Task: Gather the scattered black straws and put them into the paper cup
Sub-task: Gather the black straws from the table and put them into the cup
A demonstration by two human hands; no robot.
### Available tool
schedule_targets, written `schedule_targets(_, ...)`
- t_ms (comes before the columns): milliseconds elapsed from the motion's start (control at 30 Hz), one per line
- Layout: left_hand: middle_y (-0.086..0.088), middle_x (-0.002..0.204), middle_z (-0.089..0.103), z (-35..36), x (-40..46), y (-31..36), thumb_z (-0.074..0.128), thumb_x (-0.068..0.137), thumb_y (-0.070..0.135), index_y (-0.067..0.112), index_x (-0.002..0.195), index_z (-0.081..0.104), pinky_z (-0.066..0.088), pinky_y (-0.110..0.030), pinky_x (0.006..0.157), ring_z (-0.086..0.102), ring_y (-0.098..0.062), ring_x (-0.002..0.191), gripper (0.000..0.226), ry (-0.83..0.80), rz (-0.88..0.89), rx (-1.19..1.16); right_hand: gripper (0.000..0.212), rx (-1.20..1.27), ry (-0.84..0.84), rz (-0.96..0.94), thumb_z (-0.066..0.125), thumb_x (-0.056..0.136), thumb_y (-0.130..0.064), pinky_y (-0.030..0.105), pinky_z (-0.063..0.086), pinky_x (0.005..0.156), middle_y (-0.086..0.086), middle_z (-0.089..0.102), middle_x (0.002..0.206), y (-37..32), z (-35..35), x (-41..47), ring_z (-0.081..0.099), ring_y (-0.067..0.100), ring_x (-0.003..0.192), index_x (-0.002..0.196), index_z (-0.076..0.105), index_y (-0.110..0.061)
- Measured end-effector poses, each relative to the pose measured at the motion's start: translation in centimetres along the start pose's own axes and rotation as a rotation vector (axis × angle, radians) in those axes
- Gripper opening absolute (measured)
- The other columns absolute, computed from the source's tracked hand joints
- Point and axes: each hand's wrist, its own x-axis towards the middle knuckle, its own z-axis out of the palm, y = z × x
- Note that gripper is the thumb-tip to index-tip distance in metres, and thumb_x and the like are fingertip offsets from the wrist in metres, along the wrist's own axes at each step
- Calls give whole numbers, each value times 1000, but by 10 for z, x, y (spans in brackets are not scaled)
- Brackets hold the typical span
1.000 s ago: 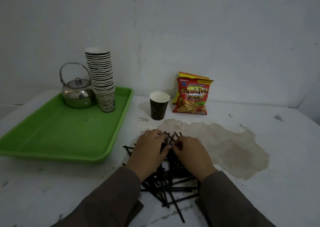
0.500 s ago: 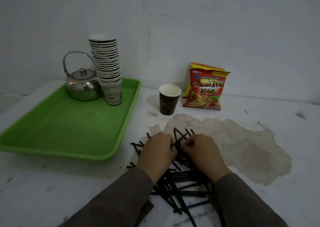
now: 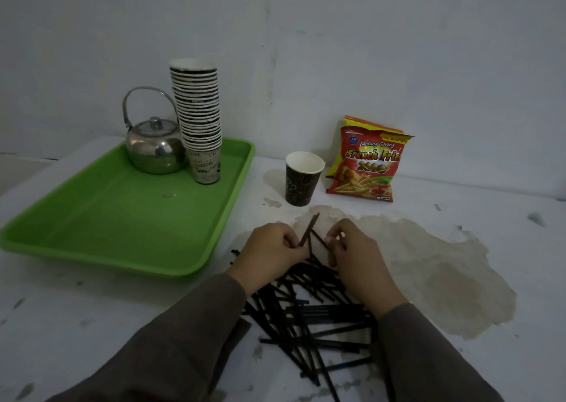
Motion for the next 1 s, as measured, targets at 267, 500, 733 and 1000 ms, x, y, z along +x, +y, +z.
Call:
schedule_targets(267,-6,68,68,-12,7,-7,70,72,9,19,81,62,49,-25,57,59,-12,56,16,-74,-50,-251,13,-367,-40,-65,54,88,-14,28,43,69,14,67,94,-16,21,12,60,26,87,92,63,-5)
schedule_targets(500,-12,79,72,-15,9,-6,62,77,9,19,88,70,50,-23,62,59,-10,62,17,-78,-46,-321,13,-496,-5,-37,56,87,-16,28,42,62,12,66,88,-14,25,10,61,25,81,82,64,-7)
schedule_targets(733,1,70,70,-17,7,-4,60,83,19,19,77,73,46,-10,53,55,-1,56,15,-58,4,-281,18,-315,-37,51,60,81,-22,33,54,62,12,68,78,-19,15,10,63,25,69,76,67,-5)
schedule_targets(1000,-14,83,70,-24,5,4,66,79,10,15,88,71,52,-18,63,60,-8,64,10,-58,106,-364,15,385,-73,95,54,87,-19,19,32,54,-2,73,67,-30,-29,11,54,-7,48,74,62,-17)
